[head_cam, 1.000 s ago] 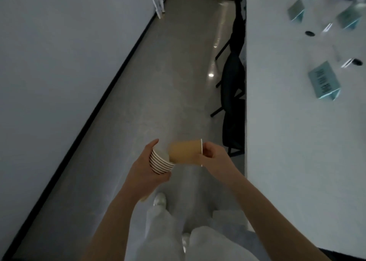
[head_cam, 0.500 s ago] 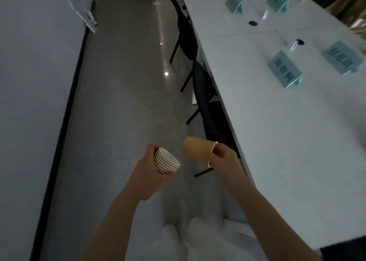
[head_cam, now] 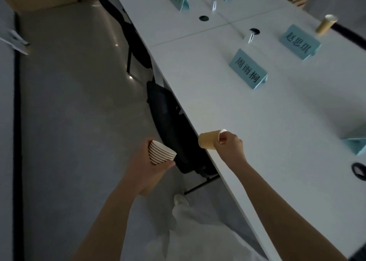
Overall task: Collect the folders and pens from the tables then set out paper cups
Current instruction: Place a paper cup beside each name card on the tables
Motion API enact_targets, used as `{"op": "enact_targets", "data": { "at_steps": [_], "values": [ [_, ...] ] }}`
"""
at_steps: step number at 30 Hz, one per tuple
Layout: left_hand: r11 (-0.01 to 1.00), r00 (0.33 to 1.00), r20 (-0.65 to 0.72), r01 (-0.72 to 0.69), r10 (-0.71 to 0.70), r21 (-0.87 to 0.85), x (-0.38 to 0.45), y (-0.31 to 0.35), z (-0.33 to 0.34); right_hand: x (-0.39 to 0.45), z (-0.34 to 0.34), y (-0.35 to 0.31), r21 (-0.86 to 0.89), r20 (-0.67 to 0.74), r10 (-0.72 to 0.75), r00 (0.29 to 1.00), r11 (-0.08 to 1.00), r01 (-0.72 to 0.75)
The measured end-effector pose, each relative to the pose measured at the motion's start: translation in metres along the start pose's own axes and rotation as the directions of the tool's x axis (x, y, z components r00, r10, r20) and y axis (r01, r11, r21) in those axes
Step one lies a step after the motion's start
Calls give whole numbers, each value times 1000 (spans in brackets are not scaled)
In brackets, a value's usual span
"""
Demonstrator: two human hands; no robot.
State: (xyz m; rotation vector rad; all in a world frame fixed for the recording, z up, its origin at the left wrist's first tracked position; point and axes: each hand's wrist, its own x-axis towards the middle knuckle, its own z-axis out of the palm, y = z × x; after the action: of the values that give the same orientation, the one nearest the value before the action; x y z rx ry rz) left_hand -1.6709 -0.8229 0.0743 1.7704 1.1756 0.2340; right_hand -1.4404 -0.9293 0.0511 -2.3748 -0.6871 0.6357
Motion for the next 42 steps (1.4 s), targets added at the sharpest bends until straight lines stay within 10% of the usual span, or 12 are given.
{"op": "enact_targets", "data": {
  "at_steps": [20, 30, 36, 42],
  "values": [
    [998, 994, 108, -17, 10, 68, 121, 28, -9, 141, 36, 9, -552, 71, -184, 980, 811, 192],
    [996, 997, 76, -22, 15, 83, 140, 11, -23, 111, 49, -37, -205, -48, -311, 949, 933, 296],
    [994, 990, 139, -49, 35, 97, 156, -7, -46, 76, 66, -124, 196, 243, -286, 927, 950, 242],
    [993, 979, 181, -101, 89, 55, 175, -29, -101, 73, 115, -189, 204, 430, -295, 853, 952, 226]
  ]
}}
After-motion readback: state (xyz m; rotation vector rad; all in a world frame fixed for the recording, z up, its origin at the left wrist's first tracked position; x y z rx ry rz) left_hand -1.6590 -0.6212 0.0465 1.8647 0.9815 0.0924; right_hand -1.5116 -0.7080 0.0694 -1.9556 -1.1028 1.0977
